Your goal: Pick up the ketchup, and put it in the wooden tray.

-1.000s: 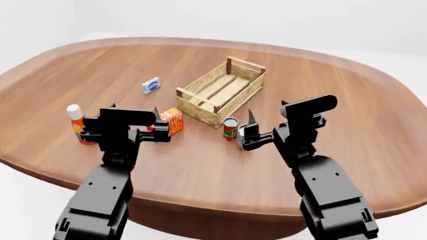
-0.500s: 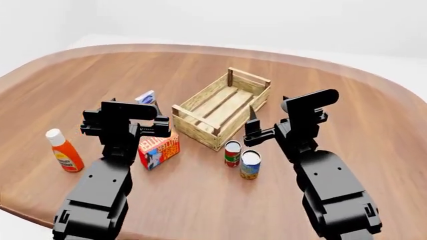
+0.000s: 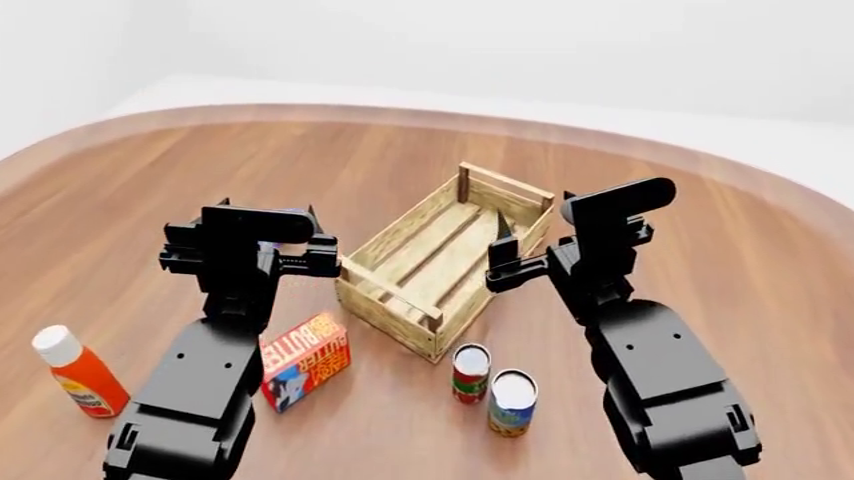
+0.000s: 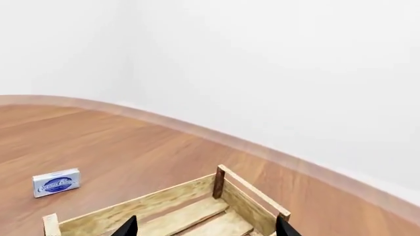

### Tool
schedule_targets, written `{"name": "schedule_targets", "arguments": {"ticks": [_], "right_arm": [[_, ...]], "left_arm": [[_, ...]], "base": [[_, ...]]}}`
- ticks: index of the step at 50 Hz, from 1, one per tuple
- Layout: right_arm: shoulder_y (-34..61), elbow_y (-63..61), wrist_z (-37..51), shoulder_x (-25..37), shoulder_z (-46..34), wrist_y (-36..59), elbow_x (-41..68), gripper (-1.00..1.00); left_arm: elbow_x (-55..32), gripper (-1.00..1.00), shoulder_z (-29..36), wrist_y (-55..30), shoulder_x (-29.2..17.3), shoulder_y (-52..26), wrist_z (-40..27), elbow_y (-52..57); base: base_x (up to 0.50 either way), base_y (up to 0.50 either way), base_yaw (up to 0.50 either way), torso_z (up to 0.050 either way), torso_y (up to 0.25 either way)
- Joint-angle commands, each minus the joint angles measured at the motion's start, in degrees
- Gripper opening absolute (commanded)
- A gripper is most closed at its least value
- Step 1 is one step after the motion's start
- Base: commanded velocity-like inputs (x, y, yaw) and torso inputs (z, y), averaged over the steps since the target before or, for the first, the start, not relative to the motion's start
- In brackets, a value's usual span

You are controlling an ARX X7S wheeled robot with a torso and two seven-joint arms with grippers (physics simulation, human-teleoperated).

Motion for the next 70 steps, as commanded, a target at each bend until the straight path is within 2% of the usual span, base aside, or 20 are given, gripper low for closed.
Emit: {"name": "schedule_targets", "arguments": {"ticks": [1,23,38,50,56,70], "right_arm": [[-0.1,-0.4,0.2,0.1,-0.1,0.0,0.4,1.0],[-0.4,-0.6,1.0,0.3,-0.4,-0.5,0.5,1.0],[-0.9,-2.0,1.3,0.7,-0.2,-0.5,1.2,1.0],[-2.3,-5.7,2.0,1.9,-0.6,1.4,1.3,1.0],[-2.7,-8.0,2.4,2.6,-0.7,2.5,1.3,1.0],[-3.3,-7.8,2.4,3.5,-1.4,1.5,0.7,1.0]], "left_arm": [[-0.3,1.0,0.1,0.3,-0.2,0.2,-0.3,0.3],[-0.8,1.0,0.2,0.6,-0.6,0.4,-0.8,0.4],[-1.2,1.0,-1.5,0.0,-2.8,2.3,-2.0,3.9],[-4.1,1.0,-9.4,-5.6,-7.7,9.3,-5.4,15.5],[-6.3,1.0,-14.6,-8.5,-9.9,15.6,-7.1,23.8],[-9.2,1.0,-27.0,-9.0,-11.8,28.1,-9.9,31.7]], "base": [[0.38,0.07,0.0,0.0,0.0],[0.38,0.07,0.0,0.0,0.001],[0.0,0.0,0.0,0.0,0.0],[0.0,0.0,0.0,0.0,0.0],[0.0,0.0,0.0,0.0,0.0],[0.0,0.0,0.0,0.0,0.0]]}}
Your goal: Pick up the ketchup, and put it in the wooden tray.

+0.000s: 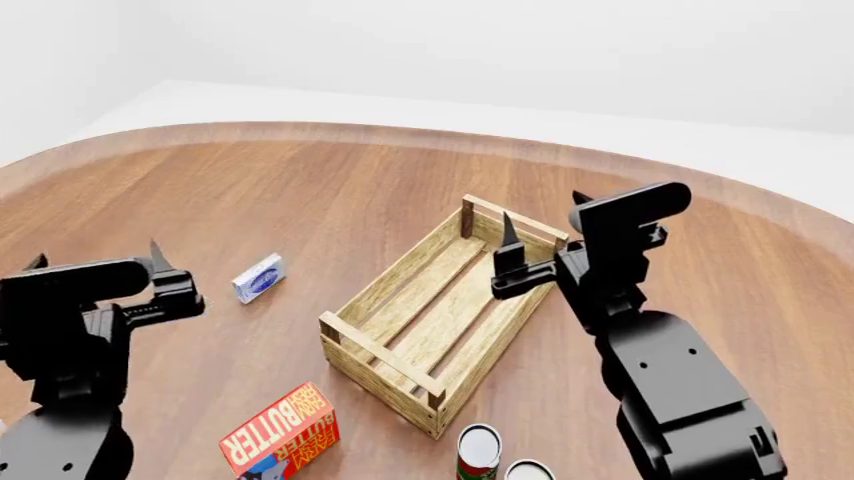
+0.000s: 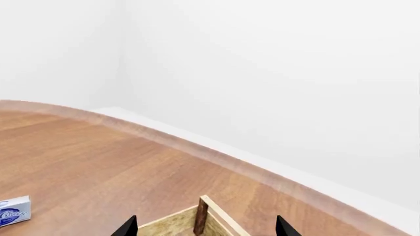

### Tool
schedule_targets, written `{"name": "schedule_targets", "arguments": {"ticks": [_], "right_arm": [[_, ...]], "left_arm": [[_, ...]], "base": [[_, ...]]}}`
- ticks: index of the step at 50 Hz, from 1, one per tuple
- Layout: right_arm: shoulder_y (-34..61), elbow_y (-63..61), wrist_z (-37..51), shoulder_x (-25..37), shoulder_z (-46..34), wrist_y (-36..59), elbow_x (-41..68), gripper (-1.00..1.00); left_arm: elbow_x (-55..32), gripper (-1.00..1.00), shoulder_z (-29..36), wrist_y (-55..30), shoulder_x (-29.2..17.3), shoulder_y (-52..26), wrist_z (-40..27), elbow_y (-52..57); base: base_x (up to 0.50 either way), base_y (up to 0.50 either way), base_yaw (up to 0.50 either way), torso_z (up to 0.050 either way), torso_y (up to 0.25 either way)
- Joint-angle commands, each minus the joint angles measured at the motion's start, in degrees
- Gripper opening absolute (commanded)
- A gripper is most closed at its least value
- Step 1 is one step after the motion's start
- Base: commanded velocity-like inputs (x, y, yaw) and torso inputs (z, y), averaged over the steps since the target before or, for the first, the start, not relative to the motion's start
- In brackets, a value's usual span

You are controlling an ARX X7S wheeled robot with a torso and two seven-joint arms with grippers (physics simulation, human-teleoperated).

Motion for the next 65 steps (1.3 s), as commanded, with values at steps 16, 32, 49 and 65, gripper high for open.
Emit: {"name": "schedule_targets", "arguments": {"ticks": [16,32,49,65], "right_arm": [[-0.1,1.6,0.3,0.3,-1.4,-2.4,-1.0,1.0],[-0.6,1.5,0.7,0.5,-1.4,-2.4,-0.6,1.0],[-0.3,1.9,0.9,0.4,-1.7,-2.9,-0.4,1.0],[-0.4,2.0,1.0,0.4,-2.1,-3.3,-0.1,1.0]], "left_arm": [[-1.6,1.0,-15.1,3.3,-0.7,15.8,-3.4,5.6],[-2.5,1.0,-16.9,0.9,-0.2,17.8,-4.5,5.0],[-7.2,1.0,-19.4,-10.1,-0.1,17.9,-6.4,5.3],[-7.9,1.0,-19.6,-12.0,-0.1,18.4,-6.8,5.6]], "base": [[0.0,0.0,0.0,0.0,0.0],[0.0,0.0,0.0,0.0,0.0],[0.0,0.0,0.0,0.0,0.0],[0.0,0.0,0.0,0.0,0.0]]}}
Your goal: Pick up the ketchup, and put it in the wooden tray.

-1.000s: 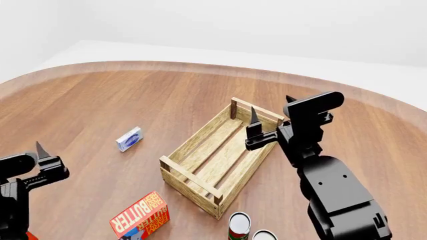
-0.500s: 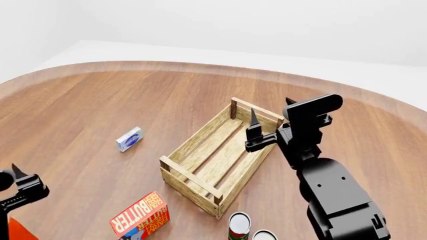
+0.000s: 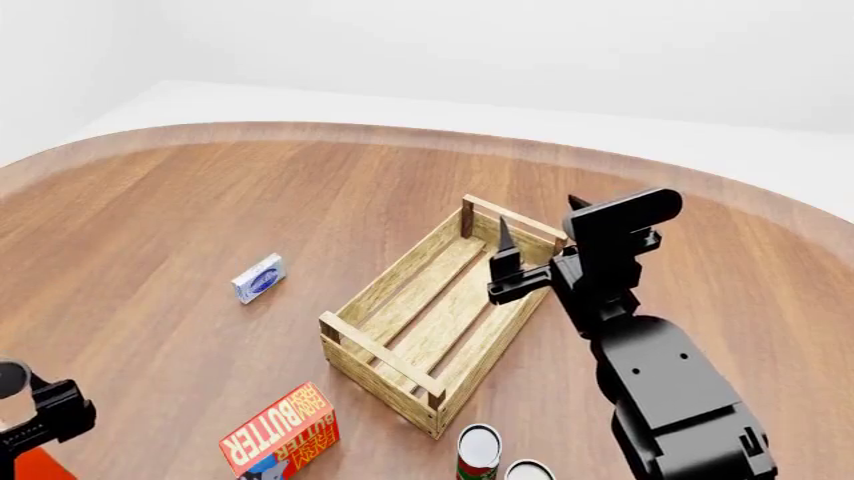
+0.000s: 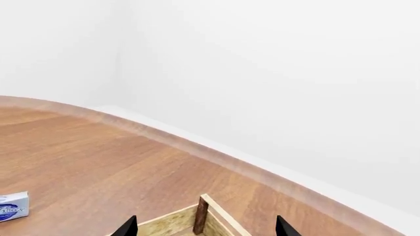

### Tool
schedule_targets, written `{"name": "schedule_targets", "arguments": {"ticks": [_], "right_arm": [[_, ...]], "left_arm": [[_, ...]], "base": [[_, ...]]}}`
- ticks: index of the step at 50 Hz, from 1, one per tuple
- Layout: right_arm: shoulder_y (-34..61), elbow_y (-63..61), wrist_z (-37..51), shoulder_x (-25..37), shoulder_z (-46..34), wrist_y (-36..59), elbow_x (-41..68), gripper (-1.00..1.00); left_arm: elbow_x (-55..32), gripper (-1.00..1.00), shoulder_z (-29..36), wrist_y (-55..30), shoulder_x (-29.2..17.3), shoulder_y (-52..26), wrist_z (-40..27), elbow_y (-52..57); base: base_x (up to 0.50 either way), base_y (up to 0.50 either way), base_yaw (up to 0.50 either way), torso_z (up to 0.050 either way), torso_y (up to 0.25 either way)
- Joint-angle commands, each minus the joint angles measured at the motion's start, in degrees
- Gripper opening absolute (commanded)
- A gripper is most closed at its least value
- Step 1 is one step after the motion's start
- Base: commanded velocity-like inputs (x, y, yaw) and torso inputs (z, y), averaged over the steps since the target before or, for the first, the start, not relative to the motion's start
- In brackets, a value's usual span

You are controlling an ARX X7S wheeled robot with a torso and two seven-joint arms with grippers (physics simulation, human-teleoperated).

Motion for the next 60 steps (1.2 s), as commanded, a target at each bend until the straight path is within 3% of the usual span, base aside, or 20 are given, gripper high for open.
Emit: {"name": "schedule_targets", "arguments": {"ticks": [1,23,60], "right_arm": [[-0.1,0.0,0.0,0.1,-0.2,-0.2,0.2,1.0],[-0.2,0.5,0.2,0.1,-0.7,-0.6,0.5,1.0],[0.3,1.5,0.4,0.3,-1.8,-0.8,0.8,1.0]], "left_arm": [[-1.1,1.0,-0.4,-2.2,0.1,0.3,-0.3,0.1],[-1.6,1.0,-1.0,-2.4,0.7,0.4,-0.6,-2.6],[3.3,1.0,2.8,7.2,2.3,-3.5,-0.5,-17.5]], "base": [[0.0,0.0,0.0,0.0,0.0],[0.0,0.0,0.0,0.0,0.0],[0.0,0.0,0.0,0.0,0.0]]}}
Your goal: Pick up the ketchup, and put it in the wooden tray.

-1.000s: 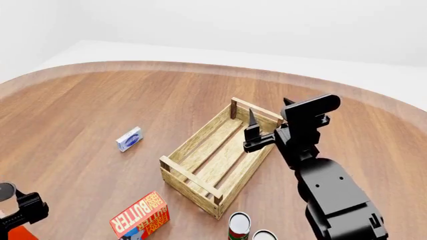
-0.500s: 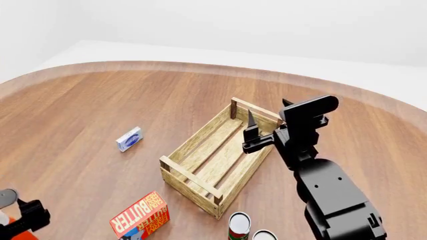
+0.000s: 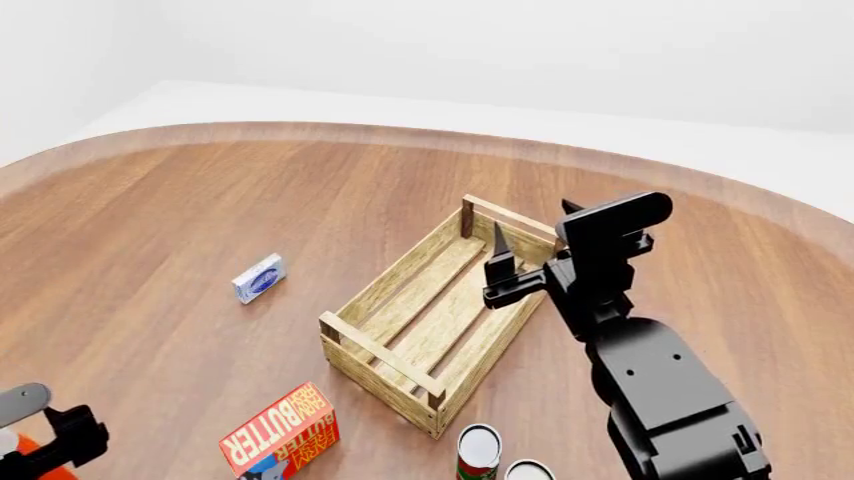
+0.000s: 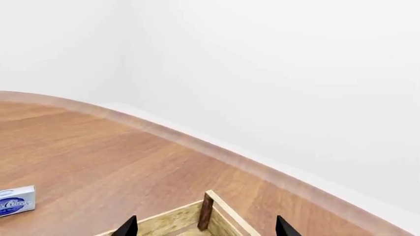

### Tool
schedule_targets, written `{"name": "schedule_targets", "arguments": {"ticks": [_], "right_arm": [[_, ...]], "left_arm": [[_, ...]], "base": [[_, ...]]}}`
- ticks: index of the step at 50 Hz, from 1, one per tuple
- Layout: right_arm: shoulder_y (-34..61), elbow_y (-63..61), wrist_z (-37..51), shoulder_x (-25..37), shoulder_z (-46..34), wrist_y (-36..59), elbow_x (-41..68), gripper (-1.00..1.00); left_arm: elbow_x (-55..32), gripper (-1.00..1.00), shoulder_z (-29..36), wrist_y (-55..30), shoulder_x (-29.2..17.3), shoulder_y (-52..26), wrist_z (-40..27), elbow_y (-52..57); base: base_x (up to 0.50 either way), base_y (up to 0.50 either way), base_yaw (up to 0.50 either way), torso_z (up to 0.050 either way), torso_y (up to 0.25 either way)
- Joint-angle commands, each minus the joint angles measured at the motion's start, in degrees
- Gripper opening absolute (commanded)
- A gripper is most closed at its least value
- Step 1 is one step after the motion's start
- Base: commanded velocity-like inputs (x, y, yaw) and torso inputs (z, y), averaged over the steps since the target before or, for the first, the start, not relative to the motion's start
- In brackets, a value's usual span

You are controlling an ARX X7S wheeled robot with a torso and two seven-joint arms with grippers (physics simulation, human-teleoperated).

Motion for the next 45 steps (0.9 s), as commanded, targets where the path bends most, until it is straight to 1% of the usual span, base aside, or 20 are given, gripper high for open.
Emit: {"name": "schedule_targets", "arguments": {"ticks": [1,30,45], "right_arm": [[0.1,0.3,0.1,0.1,-0.3,0.0,0.1,1.0],[0.6,1.4,0.4,0.3,-0.8,-0.1,0.3,1.0],[0.9,1.7,0.8,0.4,-0.9,0.0,0.4,1.0]], "left_arm": [[1.2,1.0,0.9,2.9,0.4,-1.7,0.1,-5.0],[4.5,1.0,2.8,9.3,0.8,-8.3,-1.4,-18.6],[5.9,1.0,3.1,12.7,0.8,-13.6,-2.6,-29.3]], "base": [[0.0,0.0,0.0,0.0,0.0],[0.0,0.0,0.0,0.0,0.0],[0.0,0.0,0.0,0.0,0.0]]}}
